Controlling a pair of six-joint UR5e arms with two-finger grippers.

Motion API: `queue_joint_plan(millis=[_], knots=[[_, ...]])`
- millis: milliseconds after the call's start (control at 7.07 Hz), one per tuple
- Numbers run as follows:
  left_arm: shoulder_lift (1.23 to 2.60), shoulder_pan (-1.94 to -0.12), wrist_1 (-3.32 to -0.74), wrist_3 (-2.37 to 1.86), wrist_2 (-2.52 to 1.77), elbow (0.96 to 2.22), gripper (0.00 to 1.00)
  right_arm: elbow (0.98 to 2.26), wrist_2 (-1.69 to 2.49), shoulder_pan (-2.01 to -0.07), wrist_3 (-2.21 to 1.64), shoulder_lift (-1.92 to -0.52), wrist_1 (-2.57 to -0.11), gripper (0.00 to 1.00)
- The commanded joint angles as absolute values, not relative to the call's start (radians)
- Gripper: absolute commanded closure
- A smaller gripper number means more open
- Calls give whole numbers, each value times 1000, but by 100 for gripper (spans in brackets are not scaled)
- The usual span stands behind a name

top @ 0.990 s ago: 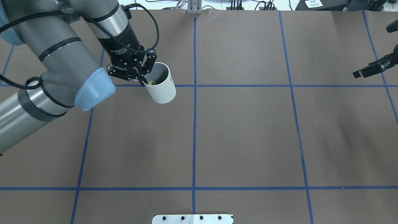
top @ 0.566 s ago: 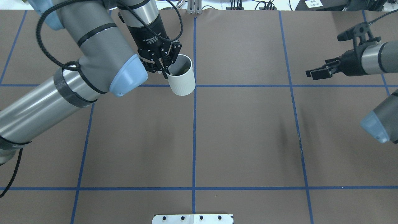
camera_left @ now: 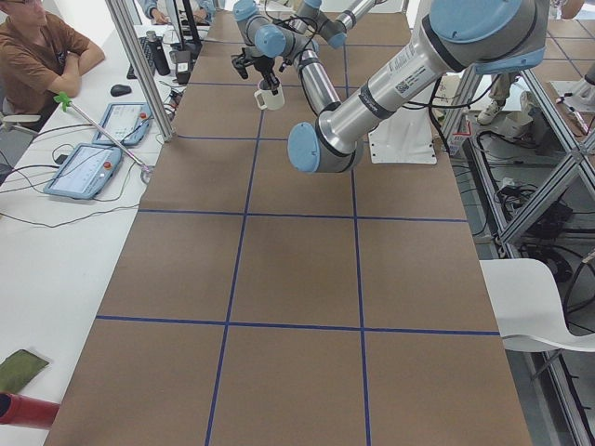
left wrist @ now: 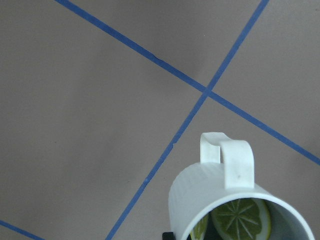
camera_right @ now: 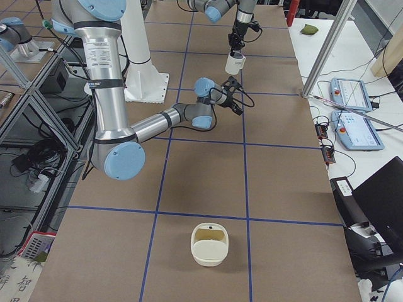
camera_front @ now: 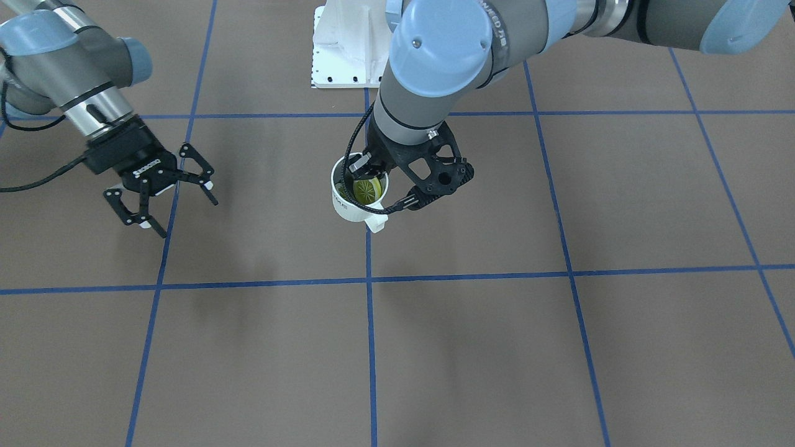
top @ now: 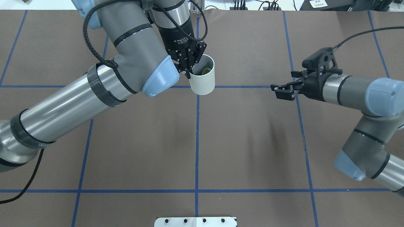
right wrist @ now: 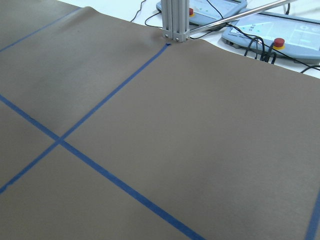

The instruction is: Left arm hands cup to right arm to dump lemon

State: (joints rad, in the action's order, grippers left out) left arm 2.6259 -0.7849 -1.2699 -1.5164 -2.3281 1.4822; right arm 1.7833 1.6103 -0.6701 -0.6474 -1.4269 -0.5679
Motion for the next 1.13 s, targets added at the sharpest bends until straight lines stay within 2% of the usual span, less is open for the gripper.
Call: queue_joint_plan(millis=[0, 424, 990], knots=[[2643, -770, -1270, -1545, -2298, 1479, 100, 1793, 1389, -522, -656, -1382, -566, 2], [2654, -770, -1275, -1575, -2298, 1471, 100, 1789, 1101, -330, -684, -1300, -566, 2], [2651, -756, -1290, -1539, -2296, 1476, 100, 1783, 1037, -276, -684, -1252, -565, 2]])
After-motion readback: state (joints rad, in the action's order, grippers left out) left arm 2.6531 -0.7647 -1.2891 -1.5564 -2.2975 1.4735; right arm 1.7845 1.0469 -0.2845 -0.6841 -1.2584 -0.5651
